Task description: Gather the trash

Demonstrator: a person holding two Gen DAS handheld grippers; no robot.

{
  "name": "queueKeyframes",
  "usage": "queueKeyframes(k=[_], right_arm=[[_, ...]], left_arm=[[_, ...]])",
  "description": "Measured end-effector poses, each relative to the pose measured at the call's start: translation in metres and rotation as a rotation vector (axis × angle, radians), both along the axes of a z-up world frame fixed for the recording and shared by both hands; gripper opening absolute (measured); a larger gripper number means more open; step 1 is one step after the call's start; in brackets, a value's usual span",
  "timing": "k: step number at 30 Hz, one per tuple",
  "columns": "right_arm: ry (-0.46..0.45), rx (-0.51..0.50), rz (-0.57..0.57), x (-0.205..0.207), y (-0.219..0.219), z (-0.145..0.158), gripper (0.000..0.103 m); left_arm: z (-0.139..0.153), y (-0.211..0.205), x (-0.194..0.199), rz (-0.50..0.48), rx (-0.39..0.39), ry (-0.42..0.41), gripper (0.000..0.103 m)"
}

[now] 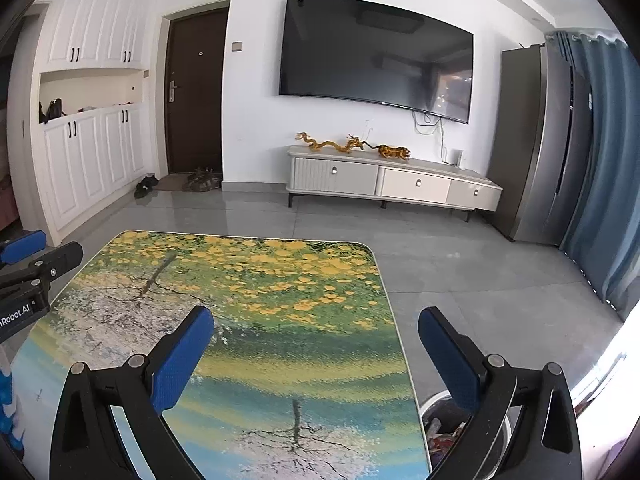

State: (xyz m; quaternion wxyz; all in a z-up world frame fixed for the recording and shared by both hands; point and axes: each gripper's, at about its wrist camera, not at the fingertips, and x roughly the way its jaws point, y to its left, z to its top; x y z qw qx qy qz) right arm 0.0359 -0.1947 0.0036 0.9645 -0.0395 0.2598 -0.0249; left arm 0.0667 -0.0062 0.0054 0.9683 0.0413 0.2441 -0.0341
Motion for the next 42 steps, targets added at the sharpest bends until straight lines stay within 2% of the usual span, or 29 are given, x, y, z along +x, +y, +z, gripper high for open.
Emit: queueKeyframes(k=[11,42], right_arm=[[-0.020,0.019,-0.065,-0.010,-0.017,-0.001,0.103],[-0.007,0.027,-0.087,-0.009,-0.022,-0.007,0.103]], left_arm=[[-0.002,0.005,-0.002,0.015,-0.022,-0.002,0.068],[-0.006,0.005,-0.003,0.003,-0.028,0.000,0.069]])
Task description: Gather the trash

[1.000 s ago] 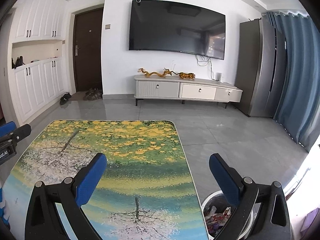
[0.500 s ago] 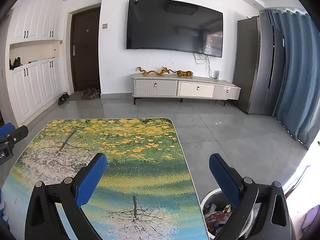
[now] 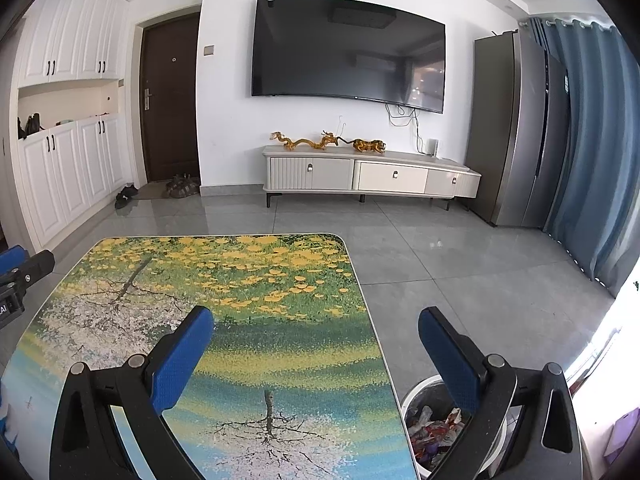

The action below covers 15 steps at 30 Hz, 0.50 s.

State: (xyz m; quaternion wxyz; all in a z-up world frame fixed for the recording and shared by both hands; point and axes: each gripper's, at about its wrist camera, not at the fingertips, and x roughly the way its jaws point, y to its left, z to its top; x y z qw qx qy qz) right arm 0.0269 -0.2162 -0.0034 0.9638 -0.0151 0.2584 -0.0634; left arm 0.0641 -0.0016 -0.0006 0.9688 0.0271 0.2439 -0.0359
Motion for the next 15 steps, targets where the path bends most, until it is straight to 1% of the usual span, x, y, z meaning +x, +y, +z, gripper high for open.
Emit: queueKeyframes(k=[15], right_arm=[[0.004,0.001,-0.003,0.0005,-0.0018,-0.0038,0.103]], left_arm=[[-0.0042,-0.0017,0.0039,-0.011,-0.006,0.004,0.069]])
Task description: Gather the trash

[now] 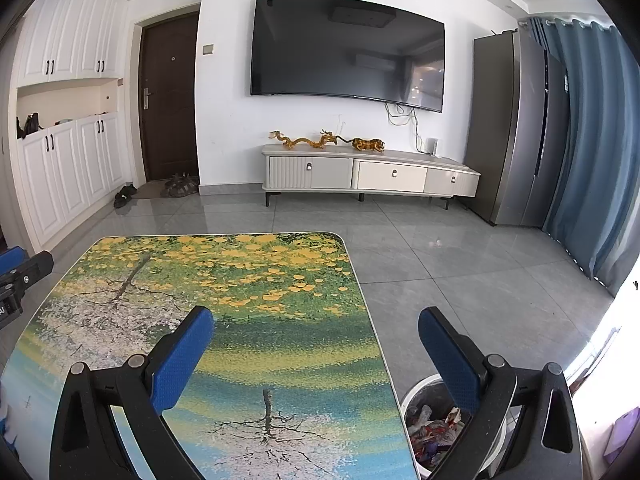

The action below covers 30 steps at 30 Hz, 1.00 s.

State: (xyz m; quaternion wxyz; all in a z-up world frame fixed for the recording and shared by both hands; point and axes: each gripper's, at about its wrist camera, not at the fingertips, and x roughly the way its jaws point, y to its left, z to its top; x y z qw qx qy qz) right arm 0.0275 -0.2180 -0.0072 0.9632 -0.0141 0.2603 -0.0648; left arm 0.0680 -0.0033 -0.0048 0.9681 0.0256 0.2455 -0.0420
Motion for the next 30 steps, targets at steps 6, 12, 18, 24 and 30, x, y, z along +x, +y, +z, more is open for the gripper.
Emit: queueKeyframes(k=[6,12,18,24,30], right_arm=[[0.002,0.003,-0.006,0.0005,-0.0019,-0.0014,0.103],[-0.002,0.004,-0.009,0.0003,-0.0028,-0.0008,0.103],[-0.003,0.004,-0.008,0.0001,-0.0034,-0.0005,0.103],[-0.007,0.004,-0.009,-0.0006,-0.0025,0.0002,0.103],[-0.007,0.005,-0.009,-0.0006,-0.0027,0.0000,0.103]], left_arm=[[-0.0016,0.0003,0.0007,-0.004,-0.001,0.000,0.069],[-0.0016,0.0013,0.0011,-0.002,-0.002,-0.004,0.069],[-0.0014,0.0017,0.0004,0.003,-0.005,-0.013,0.069],[-0.0005,0.0039,-0.0007,0.002,-0.004,-0.018,0.069],[-0.0006,0.0046,-0.0010,0.002,-0.004,-0.021,0.069]])
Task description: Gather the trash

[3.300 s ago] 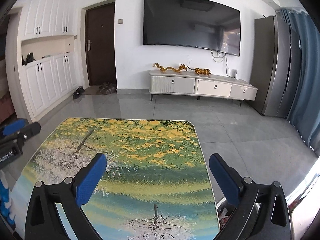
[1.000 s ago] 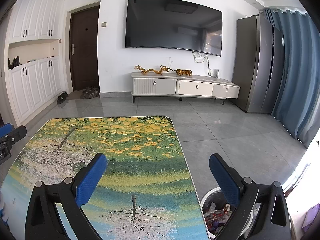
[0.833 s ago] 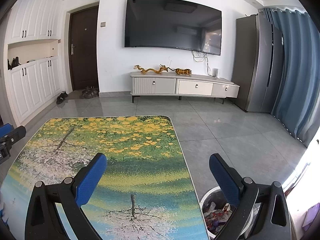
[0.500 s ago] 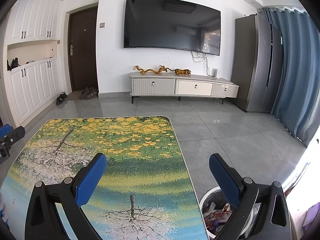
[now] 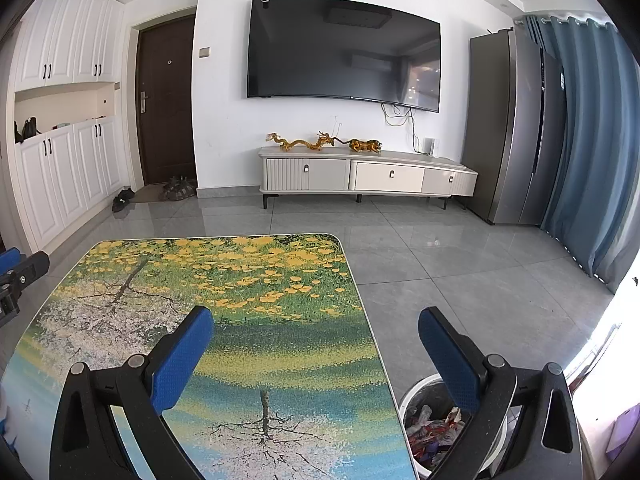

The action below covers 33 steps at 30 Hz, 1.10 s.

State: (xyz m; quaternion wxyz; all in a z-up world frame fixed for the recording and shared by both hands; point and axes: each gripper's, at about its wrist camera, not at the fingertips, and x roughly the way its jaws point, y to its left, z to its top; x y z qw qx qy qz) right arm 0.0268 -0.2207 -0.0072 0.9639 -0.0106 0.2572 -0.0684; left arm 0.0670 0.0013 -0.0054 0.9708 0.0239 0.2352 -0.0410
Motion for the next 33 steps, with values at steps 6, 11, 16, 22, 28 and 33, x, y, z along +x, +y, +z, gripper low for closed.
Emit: queueKeyframes(k=[6,11,16,22,28,33], right_arm=[[0.000,0.000,-0.001,0.0000,0.0004,-0.0002,0.103],[0.000,0.001,-0.001,-0.0001,0.0001,-0.0003,0.103],[0.001,0.000,-0.001,-0.0003,0.0001,-0.0006,0.103],[0.002,0.001,0.000,-0.0003,-0.0001,-0.0006,0.103],[0.004,0.003,-0.003,-0.0015,-0.0003,-0.0023,0.103],[0.010,0.002,-0.004,-0.0037,0.0000,-0.0048,0.103]], left_arm=[[-0.0001,-0.0003,-0.0004,0.000,0.000,0.000,0.069],[0.0003,-0.0008,-0.0003,0.000,0.000,0.000,0.069],[0.0010,-0.0003,-0.0006,0.001,0.001,-0.004,0.069],[0.0007,0.0003,-0.0010,-0.001,0.001,-0.003,0.069],[0.0019,0.0010,-0.0004,-0.006,0.002,-0.002,0.069],[0.0027,-0.0020,0.0003,-0.021,0.005,0.001,0.069]])
